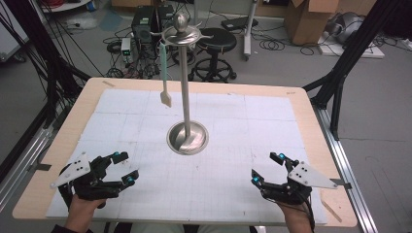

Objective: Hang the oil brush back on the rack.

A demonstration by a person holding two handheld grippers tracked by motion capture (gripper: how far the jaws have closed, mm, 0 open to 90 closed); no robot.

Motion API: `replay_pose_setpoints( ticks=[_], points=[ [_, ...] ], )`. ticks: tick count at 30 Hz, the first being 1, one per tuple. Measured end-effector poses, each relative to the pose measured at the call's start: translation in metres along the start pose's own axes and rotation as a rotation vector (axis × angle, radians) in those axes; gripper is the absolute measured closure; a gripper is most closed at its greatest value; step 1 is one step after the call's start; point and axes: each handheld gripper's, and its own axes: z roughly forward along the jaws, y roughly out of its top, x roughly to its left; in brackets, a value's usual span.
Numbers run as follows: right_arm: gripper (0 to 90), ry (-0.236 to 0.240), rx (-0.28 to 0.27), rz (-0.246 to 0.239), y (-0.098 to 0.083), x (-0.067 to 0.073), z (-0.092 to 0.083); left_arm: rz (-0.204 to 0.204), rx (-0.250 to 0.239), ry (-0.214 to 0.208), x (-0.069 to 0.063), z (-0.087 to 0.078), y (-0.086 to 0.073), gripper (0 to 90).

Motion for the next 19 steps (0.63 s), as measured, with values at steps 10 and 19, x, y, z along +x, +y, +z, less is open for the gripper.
replay_pose_setpoints(
  ticks=[10, 19],
  points=[
    [16.8, -0.005, 0.016, 0.013, -0.0035, -0.0017, 0.0022, -0.001, 0.01, -0.005, 0.0003, 0.0022, -0.0016, 22.9],
    [16.8, -0.007, 0.012, 0.021, -0.0038, -0.0026, 0.0018, -0.005, 0.012, 0.0, 0.0009, 0.0022, -0.002, 22.7]
  ],
)
